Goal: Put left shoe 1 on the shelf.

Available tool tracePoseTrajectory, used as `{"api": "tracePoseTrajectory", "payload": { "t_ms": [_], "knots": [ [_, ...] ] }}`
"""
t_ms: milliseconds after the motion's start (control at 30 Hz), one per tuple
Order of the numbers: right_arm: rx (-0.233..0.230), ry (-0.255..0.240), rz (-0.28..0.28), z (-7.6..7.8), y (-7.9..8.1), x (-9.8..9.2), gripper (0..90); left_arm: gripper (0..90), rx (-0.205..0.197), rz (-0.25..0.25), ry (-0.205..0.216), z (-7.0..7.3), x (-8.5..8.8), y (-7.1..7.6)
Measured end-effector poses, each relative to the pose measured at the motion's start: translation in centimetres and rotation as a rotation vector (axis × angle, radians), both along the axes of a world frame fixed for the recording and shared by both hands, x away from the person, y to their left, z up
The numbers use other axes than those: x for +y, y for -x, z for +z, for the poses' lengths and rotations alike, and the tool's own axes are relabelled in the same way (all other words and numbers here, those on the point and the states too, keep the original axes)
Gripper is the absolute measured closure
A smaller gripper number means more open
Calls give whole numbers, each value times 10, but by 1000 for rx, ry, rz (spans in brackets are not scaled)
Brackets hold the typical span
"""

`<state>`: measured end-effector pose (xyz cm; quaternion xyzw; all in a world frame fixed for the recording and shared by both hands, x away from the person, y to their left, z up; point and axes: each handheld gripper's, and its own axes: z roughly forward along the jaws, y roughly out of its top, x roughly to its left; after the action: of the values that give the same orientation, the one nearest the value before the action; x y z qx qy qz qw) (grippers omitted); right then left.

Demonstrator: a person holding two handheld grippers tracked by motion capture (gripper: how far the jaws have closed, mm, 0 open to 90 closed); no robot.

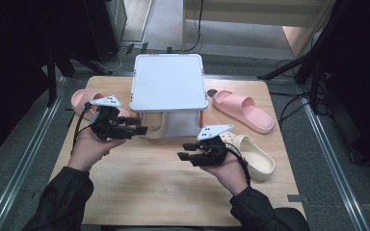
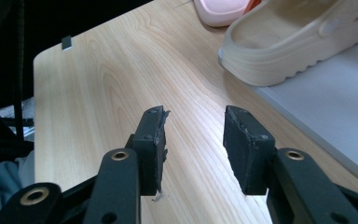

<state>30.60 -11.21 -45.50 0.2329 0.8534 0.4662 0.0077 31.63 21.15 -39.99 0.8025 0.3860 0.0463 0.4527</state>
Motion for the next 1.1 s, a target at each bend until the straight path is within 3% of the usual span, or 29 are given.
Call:
{"api": "tracePoseTrajectory", "payload": {
  "t_ms": [133,300,467,633,733,900,1000,1100],
  "knots": [
    [-1,4,14,-4,1,-15,579,428,4,10,-5,-6,2,7],
    [-11,43,-22,-5,2,-29,540,462,20,21,-16,-15,1,11],
    [-8,-16,-47,-4,2,-48,544,489,5,0,-3,-29,-5,14],
    [8,-23,-85,-7,0,-67,563,489,3,-10,-7,-43,-9,15],
    [2,-23,-115,-8,0,-84,573,479,27,-17,-11,-55,-14,11],
    [3,-25,-160,-9,2,-102,589,456,39,-25,-8,-61,-22,8],
    [6,-32,-205,-10,5,-115,589,444,21,-34,-27,-58,-29,5],
    [4,-32,-217,-9,7,-119,589,436,31,-40,-13,-57,-30,2]
  ]
}}
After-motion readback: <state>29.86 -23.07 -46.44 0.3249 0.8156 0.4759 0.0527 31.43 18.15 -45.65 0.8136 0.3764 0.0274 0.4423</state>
